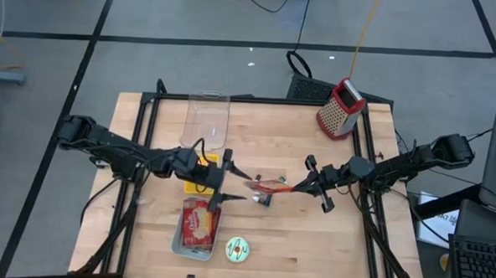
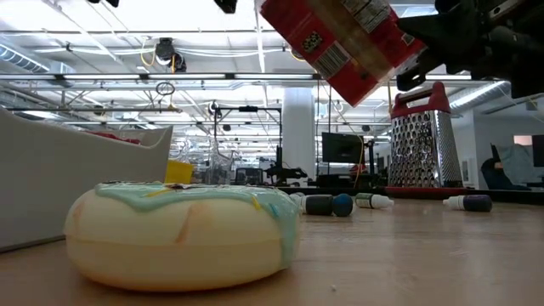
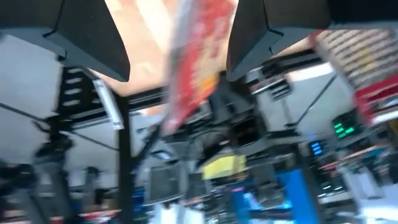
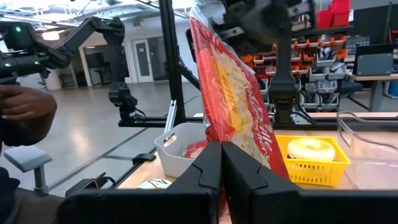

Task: Pick & Place Food Item
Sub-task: Put the red popcorn bag into the white bin

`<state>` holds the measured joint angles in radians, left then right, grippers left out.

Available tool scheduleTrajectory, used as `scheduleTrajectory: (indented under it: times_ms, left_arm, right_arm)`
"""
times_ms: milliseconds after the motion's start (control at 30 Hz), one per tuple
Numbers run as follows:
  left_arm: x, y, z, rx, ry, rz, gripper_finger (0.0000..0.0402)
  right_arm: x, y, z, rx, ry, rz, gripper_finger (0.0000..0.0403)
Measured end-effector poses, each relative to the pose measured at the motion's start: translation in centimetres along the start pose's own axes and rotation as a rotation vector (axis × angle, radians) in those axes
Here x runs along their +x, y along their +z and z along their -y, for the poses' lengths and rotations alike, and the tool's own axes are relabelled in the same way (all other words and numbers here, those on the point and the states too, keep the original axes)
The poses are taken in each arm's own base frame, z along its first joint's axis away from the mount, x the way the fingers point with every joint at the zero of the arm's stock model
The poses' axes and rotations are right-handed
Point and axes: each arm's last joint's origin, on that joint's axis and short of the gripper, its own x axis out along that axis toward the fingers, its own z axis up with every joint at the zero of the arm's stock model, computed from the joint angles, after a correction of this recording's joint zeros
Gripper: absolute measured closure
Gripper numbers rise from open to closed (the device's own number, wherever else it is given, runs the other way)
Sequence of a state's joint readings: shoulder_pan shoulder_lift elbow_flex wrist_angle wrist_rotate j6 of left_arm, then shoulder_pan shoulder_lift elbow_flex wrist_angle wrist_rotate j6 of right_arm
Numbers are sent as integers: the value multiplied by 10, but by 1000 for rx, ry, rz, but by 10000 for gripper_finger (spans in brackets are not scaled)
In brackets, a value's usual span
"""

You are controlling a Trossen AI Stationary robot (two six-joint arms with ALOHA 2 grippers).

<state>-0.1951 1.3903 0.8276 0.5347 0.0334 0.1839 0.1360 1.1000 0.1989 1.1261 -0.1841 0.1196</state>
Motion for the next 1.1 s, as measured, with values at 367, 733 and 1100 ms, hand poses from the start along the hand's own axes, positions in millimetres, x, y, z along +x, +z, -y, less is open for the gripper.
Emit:
scheduleTrajectory:
  times_ms: [367,733,1100]
  left_arm:
    - [6,-1,-3,-11,89,44,144]
    - [42,-18,-1,35,41,0,144]
    - [40,-21,-2,42,63,-82,144]
  right_arm:
    - [0,0,2,25,-55,6,402]
    - [2,-8,10,49,-97,-40,402]
    - [3,-9,10,44,-91,-31,402]
